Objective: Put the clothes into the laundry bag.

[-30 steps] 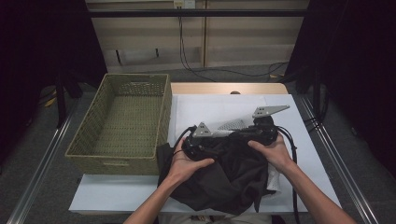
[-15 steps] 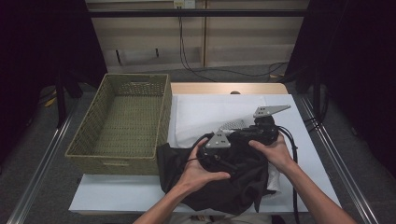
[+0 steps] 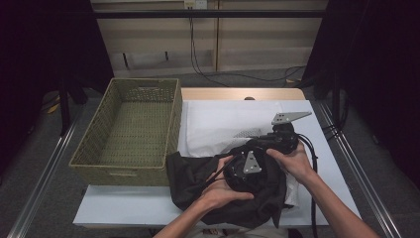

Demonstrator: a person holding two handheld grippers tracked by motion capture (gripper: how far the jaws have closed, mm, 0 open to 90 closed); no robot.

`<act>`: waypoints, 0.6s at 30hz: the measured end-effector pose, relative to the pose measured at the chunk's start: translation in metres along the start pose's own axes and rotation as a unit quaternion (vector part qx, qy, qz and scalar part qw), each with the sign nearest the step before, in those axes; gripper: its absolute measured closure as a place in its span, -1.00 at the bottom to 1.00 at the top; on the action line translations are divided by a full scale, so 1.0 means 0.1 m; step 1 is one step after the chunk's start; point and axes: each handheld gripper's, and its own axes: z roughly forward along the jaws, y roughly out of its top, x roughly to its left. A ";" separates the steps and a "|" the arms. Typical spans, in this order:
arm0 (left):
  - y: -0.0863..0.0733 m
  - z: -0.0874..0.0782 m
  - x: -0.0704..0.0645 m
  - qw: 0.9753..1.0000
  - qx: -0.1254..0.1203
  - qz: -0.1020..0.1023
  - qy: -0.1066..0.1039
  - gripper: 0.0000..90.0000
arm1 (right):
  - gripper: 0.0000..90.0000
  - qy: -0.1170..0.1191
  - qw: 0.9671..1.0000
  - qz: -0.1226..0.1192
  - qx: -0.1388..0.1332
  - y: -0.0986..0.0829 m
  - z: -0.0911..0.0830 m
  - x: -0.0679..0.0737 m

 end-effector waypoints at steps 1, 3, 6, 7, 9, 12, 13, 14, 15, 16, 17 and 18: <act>-0.01 -0.02 0.06 1.000 0.000 -0.011 -0.005 -0.06 | 0.99 -0.001 1.000 -0.003 0.001 0.00 0.00 0.00; 0.00 -0.06 0.10 1.000 0.003 -0.023 -0.009 0.25 | 0.99 -0.002 1.000 -0.004 0.002 0.00 -0.01 0.01; 0.04 -0.10 0.15 1.000 0.005 -0.027 -0.010 0.41 | 0.99 -0.002 1.000 -0.004 0.001 0.01 -0.02 0.01; 0.07 -0.13 0.18 1.000 0.007 -0.028 -0.010 0.42 | 0.99 -0.001 1.000 -0.002 0.001 0.01 -0.02 0.01; 0.13 -0.21 0.25 0.999 0.002 -0.033 0.002 0.46 | 1.00 -0.003 1.000 0.001 0.001 0.01 -0.03 0.00; 0.17 -0.25 0.37 0.999 -0.009 -0.048 0.015 0.47 | 0.99 -0.002 1.000 -0.001 0.000 0.03 -0.03 0.03; 0.17 -0.26 0.41 0.998 -0.014 -0.060 0.028 0.48 | 1.00 -0.001 1.000 -0.001 -0.001 0.04 -0.03 0.05; 0.16 -0.26 0.44 0.997 -0.013 -0.066 0.032 0.48 | 0.99 0.003 1.000 -0.004 -0.002 0.06 -0.04 0.07; 0.16 -0.25 0.49 0.996 -0.010 -0.077 0.035 0.48 | 1.00 0.005 1.000 -0.006 -0.003 0.06 -0.04 0.09; 0.14 -0.23 0.52 0.995 -0.017 -0.087 0.039 0.48 | 1.00 0.005 1.000 -0.011 0.000 0.07 -0.03 0.11; 0.13 -0.20 0.54 0.994 -0.026 -0.098 0.043 0.48 | 1.00 0.003 1.000 -0.013 0.003 0.07 -0.01 0.13; 0.12 -0.17 0.56 0.993 -0.030 -0.100 0.048 0.48 | 1.00 0.002 1.000 -0.011 0.005 0.07 0.00 0.14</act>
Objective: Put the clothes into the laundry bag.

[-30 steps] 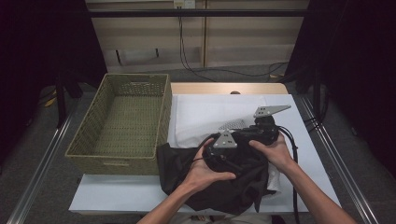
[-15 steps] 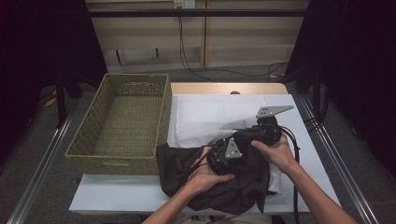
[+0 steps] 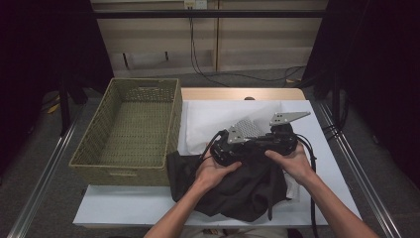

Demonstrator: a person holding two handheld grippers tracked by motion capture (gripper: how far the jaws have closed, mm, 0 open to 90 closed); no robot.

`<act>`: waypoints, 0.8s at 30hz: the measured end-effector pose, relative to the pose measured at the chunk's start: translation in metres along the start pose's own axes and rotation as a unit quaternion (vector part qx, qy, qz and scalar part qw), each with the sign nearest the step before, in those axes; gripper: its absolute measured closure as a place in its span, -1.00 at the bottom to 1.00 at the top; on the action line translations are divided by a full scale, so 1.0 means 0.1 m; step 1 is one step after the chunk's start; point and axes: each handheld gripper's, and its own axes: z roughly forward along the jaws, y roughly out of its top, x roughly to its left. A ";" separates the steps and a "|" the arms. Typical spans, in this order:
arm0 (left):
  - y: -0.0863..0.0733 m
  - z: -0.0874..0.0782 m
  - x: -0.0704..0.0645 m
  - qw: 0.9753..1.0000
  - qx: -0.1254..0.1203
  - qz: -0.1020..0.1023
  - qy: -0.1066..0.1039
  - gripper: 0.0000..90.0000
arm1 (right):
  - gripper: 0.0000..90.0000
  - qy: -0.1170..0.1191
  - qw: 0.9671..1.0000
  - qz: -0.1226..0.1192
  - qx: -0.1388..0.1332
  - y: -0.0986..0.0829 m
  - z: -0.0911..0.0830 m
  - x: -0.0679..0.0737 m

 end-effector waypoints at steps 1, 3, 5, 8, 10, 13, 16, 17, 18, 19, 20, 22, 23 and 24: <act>-0.01 0.03 0.01 1.000 0.000 0.001 0.005 0.47 | 1.00 -0.002 1.000 0.000 0.002 0.00 0.01 0.00; -0.06 0.11 0.03 1.000 0.000 0.000 0.002 0.46 | 0.99 -0.005 1.000 0.003 0.006 -0.02 0.03 -0.02; -0.11 0.18 0.05 1.000 -0.002 -0.007 -0.001 0.45 | 0.99 -0.008 1.000 0.006 0.009 -0.05 0.03 -0.06; -0.12 0.19 0.03 1.000 -0.002 -0.008 -0.005 0.36 | 0.99 -0.005 1.000 0.017 0.009 -0.10 0.03 -0.12; -0.12 0.15 0.01 1.000 -0.003 -0.008 -0.009 0.26 | 0.99 -0.004 1.000 0.019 0.008 -0.11 0.02 -0.15; -0.11 0.06 -0.03 1.000 -0.008 -0.005 -0.022 0.00 | 0.99 -0.004 1.000 0.021 0.007 -0.12 0.01 -0.16; -0.10 -0.09 -0.08 0.999 -0.012 0.007 -0.030 -0.28 | 0.99 -0.003 1.000 0.020 0.007 -0.12 0.01 -0.18; -0.10 -0.15 -0.09 0.999 -0.015 0.007 -0.033 -0.32 | 0.99 -0.004 1.000 0.020 0.007 -0.12 0.01 -0.18; -0.11 -0.22 -0.09 0.999 -0.021 0.005 -0.040 -0.35 | 0.99 -0.004 1.000 0.021 0.007 -0.13 0.01 -0.18; -0.12 -0.28 -0.09 0.998 -0.030 0.003 -0.048 -0.39 | 0.99 -0.004 1.000 0.022 0.008 -0.13 0.01 -0.17; -0.14 -0.34 -0.09 0.998 -0.033 0.000 -0.051 -0.42 | 0.99 -0.004 1.000 0.022 0.007 -0.13 0.01 -0.17; -0.18 -0.44 -0.09 0.998 -0.029 0.009 -0.049 -0.50 | 0.99 -0.004 1.000 0.022 0.008 -0.13 0.01 -0.17; -0.21 -0.50 -0.09 0.999 -0.029 0.010 -0.043 -0.52 | 0.99 -0.004 1.000 0.021 0.008 -0.13 0.01 -0.17; -0.24 -0.56 -0.10 0.999 -0.033 0.013 -0.035 -0.52 | 0.99 -0.004 1.000 0.023 0.009 -0.13 0.02 -0.17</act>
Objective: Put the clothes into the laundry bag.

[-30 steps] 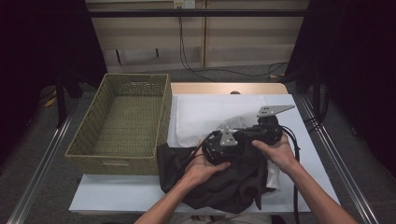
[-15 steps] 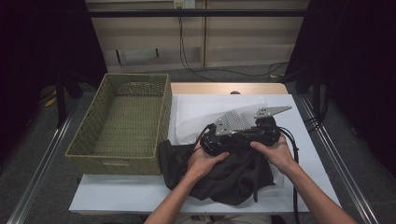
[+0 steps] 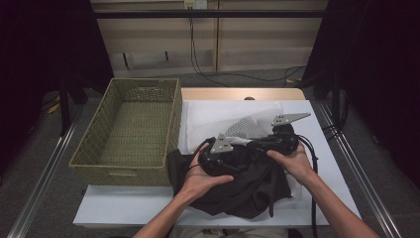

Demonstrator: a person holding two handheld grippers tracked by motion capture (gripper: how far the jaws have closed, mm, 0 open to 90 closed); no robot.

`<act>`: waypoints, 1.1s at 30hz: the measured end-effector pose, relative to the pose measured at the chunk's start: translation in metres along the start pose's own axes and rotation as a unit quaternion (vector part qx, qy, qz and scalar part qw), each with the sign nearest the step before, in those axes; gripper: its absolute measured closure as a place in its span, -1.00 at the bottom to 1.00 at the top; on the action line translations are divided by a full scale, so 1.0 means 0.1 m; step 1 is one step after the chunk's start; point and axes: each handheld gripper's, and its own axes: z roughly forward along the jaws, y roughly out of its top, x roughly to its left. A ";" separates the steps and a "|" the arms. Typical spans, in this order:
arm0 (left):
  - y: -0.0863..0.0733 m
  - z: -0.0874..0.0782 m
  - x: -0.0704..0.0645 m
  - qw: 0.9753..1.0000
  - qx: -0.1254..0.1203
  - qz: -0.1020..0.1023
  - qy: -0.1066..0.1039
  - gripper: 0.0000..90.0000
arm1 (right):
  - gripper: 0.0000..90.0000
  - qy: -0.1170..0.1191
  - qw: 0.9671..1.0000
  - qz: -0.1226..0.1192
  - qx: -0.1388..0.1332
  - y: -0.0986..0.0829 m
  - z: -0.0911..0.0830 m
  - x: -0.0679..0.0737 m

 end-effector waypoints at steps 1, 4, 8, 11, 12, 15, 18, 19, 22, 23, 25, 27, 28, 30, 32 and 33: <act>-0.03 -0.06 0.00 1.000 0.000 0.000 -0.003 -0.52 | 0.99 0.000 1.000 -0.001 0.000 0.00 0.00 0.00; -0.14 -0.24 -0.01 1.000 -0.006 -0.013 -0.011 -0.58 | 0.99 0.000 1.000 0.000 0.000 0.00 0.00 0.00; -0.36 -0.35 -0.06 1.000 -0.009 -0.016 -0.019 -0.57 | 0.99 0.001 1.000 0.001 0.000 0.00 0.01 -0.01; -0.44 -0.36 -0.07 0.999 -0.002 -0.021 -0.044 -0.65 | 0.99 0.001 1.000 -0.001 0.001 0.00 0.02 -0.01; -0.45 -0.37 -0.09 0.999 0.005 -0.014 -0.043 -0.72 | 0.99 0.001 1.000 -0.002 0.001 0.00 0.02 0.00; -0.51 -0.38 -0.15 0.998 0.018 -0.002 -0.057 -0.81 | 0.99 0.003 1.000 -0.002 0.001 0.00 0.02 0.00; -0.61 -0.34 -0.20 0.996 0.038 -0.007 -0.081 -0.86 | 0.99 0.003 1.000 0.000 0.003 -0.01 0.02 -0.01; -0.65 -0.31 -0.23 0.996 0.044 0.004 -0.078 -0.88 | 0.99 0.002 1.000 0.001 0.003 -0.01 0.02 -0.01; -0.66 -0.26 -0.23 0.996 0.065 0.019 -0.062 -0.89 | 0.99 0.002 1.000 -0.002 0.003 -0.01 0.03 0.00; -0.67 -0.23 -0.22 0.996 0.065 0.017 -0.055 -0.84 | 0.99 0.002 1.000 -0.004 0.003 -0.01 0.03 0.00; -0.69 -0.19 -0.21 0.996 0.073 0.026 -0.047 -0.74 | 0.99 0.001 1.000 -0.003 0.004 -0.01 0.04 0.00; -0.69 -0.15 -0.23 0.995 0.091 0.042 -0.027 -0.52 | 0.99 0.003 1.000 -0.003 0.005 -0.01 0.04 0.01; -0.67 -0.15 -0.23 0.994 0.098 0.048 -0.018 -0.36 | 0.99 0.003 1.000 -0.004 0.006 -0.01 0.05 0.01; -0.64 -0.17 -0.16 0.996 0.087 0.030 -0.021 0.20 | 0.99 0.002 1.000 -0.003 0.007 -0.01 0.05 0.01; -0.61 -0.20 -0.07 0.996 0.082 0.009 -0.025 0.54 | 0.99 0.001 1.000 -0.002 0.007 -0.01 0.05 0.01; -0.60 -0.20 -0.05 0.997 0.069 -0.008 -0.036 0.63 | 0.99 0.001 1.000 -0.002 0.007 -0.01 0.05 0.01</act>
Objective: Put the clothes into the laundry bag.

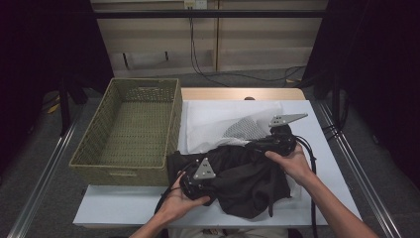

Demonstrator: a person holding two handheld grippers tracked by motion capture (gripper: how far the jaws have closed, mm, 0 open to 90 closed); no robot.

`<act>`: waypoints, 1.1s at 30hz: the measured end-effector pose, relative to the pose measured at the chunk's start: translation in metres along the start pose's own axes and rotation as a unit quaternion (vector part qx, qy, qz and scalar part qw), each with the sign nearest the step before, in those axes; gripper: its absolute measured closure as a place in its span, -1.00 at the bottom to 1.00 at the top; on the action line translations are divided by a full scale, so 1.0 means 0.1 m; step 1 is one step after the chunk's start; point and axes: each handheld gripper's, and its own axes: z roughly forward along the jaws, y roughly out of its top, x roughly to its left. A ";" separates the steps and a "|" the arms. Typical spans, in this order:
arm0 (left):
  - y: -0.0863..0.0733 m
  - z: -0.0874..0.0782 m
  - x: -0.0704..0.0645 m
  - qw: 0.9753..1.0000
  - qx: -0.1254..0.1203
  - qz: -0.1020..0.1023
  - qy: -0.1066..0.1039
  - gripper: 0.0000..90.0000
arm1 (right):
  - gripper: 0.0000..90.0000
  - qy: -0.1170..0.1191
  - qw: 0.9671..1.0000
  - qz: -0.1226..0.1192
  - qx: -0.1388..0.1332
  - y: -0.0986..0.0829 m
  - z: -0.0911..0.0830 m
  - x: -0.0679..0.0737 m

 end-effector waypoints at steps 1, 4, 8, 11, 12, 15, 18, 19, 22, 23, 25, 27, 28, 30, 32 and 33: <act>0.02 -0.01 0.01 1.000 -0.005 -0.010 -0.008 0.65 | 0.99 0.000 1.000 0.001 0.000 0.00 0.00 0.00; 0.09 -0.08 0.01 1.000 -0.024 -0.012 -0.015 0.68 | 0.99 0.000 1.000 -0.001 -0.001 0.01 0.00 -0.01; 0.20 -0.10 0.03 0.999 -0.046 -0.022 -0.018 0.70 | 0.99 0.001 1.000 0.001 -0.001 0.02 0.01 0.00; 0.36 -0.16 0.02 0.997 -0.074 -0.021 -0.025 0.71 | 0.99 0.002 1.000 -0.002 -0.004 0.03 0.01 0.00; 0.43 -0.17 0.02 0.997 -0.077 -0.016 -0.022 0.72 | 0.99 0.002 1.000 -0.002 -0.004 0.02 0.01 0.01; 0.62 -0.15 0.03 0.996 -0.082 -0.001 -0.027 0.73 | 0.99 0.003 1.000 0.000 -0.003 0.02 0.01 -0.01; 0.83 -0.11 0.03 0.995 -0.096 0.003 -0.039 0.73 | 0.99 0.001 1.000 0.003 -0.007 0.02 0.00 -0.03; 0.89 -0.09 0.03 0.995 -0.096 0.003 -0.042 0.73 | 0.99 -0.001 1.000 0.004 -0.010 0.02 -0.01 -0.04; 1.02 -0.02 0.06 0.993 -0.105 -0.003 -0.048 0.73 | 0.99 -0.004 1.000 0.015 -0.013 0.01 -0.05 -0.08; 1.05 0.01 0.08 0.993 -0.109 -0.004 -0.049 0.73 | 0.99 -0.004 1.000 0.017 -0.015 0.01 -0.06 -0.09; 1.08 0.10 0.12 0.992 -0.111 -0.024 -0.059 0.73 | 0.99 -0.008 1.000 0.017 -0.014 0.00 -0.07 -0.10; 1.08 0.21 0.12 0.993 -0.100 -0.021 -0.060 0.73 | 0.99 -0.012 1.000 0.023 -0.012 0.01 -0.07 -0.10; 1.07 0.25 0.12 0.993 -0.098 -0.021 -0.063 0.74 | 0.99 -0.012 1.000 0.021 -0.011 0.00 -0.08 -0.11; 1.05 0.36 0.10 0.996 -0.074 -0.011 -0.053 0.74 | 0.99 -0.012 1.000 0.026 -0.011 0.00 -0.08 -0.12; 1.02 0.51 0.06 0.998 -0.043 0.008 -0.038 0.74 | 0.99 0.002 0.999 0.028 -0.017 0.01 -0.09 -0.12; 0.99 0.55 0.06 0.998 -0.060 -0.005 -0.021 0.74 | 1.00 0.003 1.000 0.023 -0.017 0.02 -0.09 -0.10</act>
